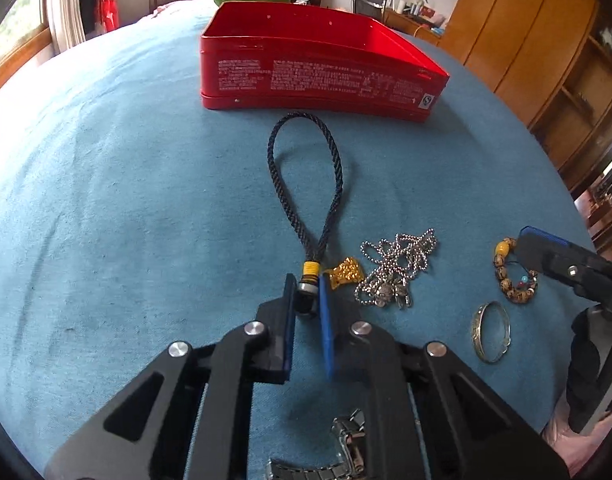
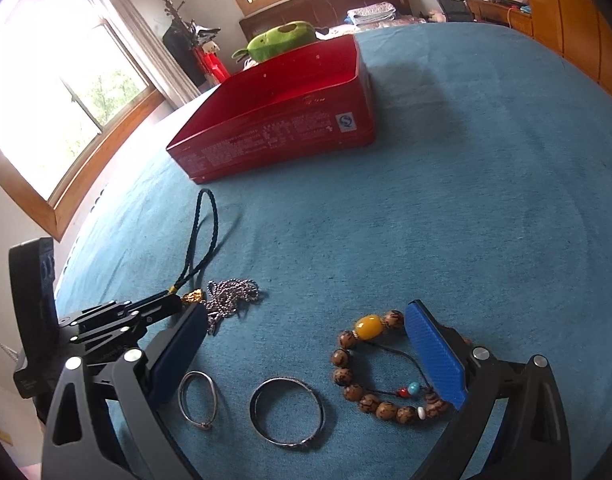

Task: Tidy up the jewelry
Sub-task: 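Grasp the black cord pendant with the left tool while the right tool grasps the silver chain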

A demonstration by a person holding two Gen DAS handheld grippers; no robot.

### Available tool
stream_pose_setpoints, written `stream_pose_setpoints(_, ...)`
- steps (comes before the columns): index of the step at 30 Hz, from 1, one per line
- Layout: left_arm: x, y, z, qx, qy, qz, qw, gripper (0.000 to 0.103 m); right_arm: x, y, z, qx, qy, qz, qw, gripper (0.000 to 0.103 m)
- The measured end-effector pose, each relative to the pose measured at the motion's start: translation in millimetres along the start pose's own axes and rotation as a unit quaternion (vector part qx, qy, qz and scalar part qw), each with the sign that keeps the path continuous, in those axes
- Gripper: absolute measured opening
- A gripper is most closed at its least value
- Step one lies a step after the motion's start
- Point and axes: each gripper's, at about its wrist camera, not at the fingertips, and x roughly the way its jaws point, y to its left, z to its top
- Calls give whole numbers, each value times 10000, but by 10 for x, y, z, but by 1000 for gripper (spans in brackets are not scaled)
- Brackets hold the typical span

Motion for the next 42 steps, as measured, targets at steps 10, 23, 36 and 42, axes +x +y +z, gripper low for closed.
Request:
stream_pose_setpoints(10,-369,389,10,-470,-476,287,9973,9,425,408,121,-422,946,413,9938,79)
stream_pose_setpoints(23,-447,587,-38,-681,-541,210,9960,9,771,964,122,-1007,1389,208,9850,65)
stream_pose_setpoints(36,-520,682,-83,-779,-574,160,9952,9,764,972,66,-1470,1223,-150,9814,13)
stream_pose_setpoints(42,-597,652,-77,-764,-656,144,9948,9,514,875,129,-1277,1033,328,9859,8)
